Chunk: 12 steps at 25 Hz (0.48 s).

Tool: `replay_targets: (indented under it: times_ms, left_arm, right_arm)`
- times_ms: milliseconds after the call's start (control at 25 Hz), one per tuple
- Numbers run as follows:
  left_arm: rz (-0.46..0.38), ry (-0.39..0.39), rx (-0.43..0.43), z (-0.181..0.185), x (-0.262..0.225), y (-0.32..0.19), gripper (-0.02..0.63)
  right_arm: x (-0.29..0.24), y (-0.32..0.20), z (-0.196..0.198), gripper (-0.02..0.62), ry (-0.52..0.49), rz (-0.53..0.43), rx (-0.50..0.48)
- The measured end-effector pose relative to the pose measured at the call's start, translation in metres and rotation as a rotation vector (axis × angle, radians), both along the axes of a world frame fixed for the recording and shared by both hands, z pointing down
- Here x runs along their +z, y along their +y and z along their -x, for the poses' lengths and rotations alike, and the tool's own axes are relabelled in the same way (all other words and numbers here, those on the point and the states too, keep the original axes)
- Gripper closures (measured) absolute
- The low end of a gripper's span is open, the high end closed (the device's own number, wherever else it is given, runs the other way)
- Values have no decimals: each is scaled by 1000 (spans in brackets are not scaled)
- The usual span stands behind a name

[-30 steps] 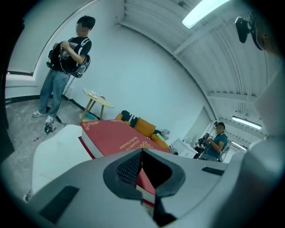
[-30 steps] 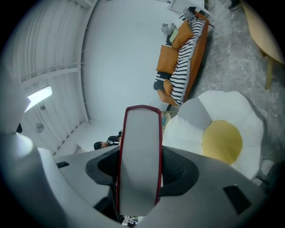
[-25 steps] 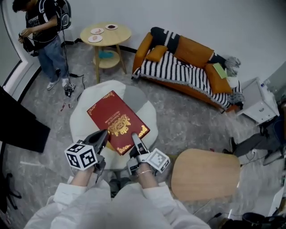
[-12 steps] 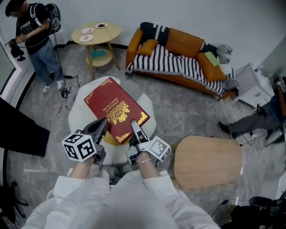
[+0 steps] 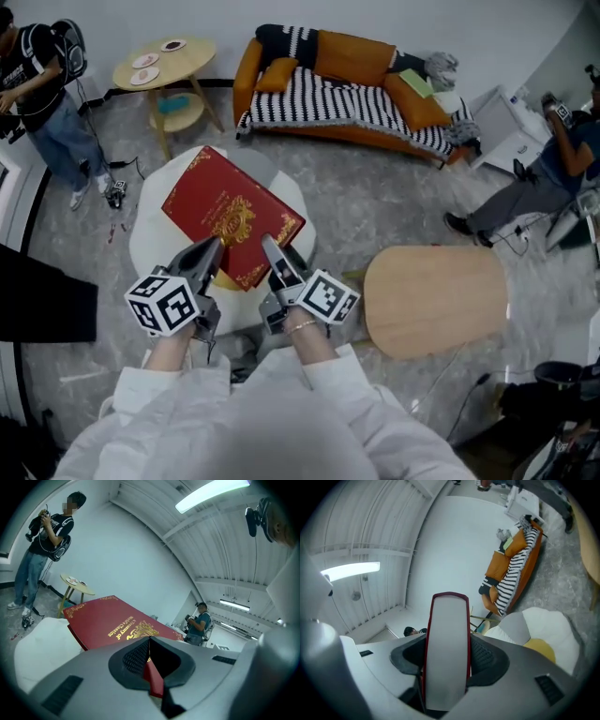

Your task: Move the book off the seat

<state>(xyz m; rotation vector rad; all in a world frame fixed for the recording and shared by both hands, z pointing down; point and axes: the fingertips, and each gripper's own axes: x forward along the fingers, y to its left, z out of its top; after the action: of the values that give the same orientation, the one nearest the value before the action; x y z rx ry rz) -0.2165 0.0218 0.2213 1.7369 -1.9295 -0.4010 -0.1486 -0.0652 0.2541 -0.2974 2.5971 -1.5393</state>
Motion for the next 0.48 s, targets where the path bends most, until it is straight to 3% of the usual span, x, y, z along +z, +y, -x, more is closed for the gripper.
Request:
replay_targets:
  times_ms: [240,480]
  left_arm:
    - [11,-22,67,-15,7,-21,600]
    - [26,-21,105,-40,9,-39,600]
  right_arm:
    - [-9,-3,-11,347,121,-190,34]
    - [-14,-14,-28,347,126,-207,73]
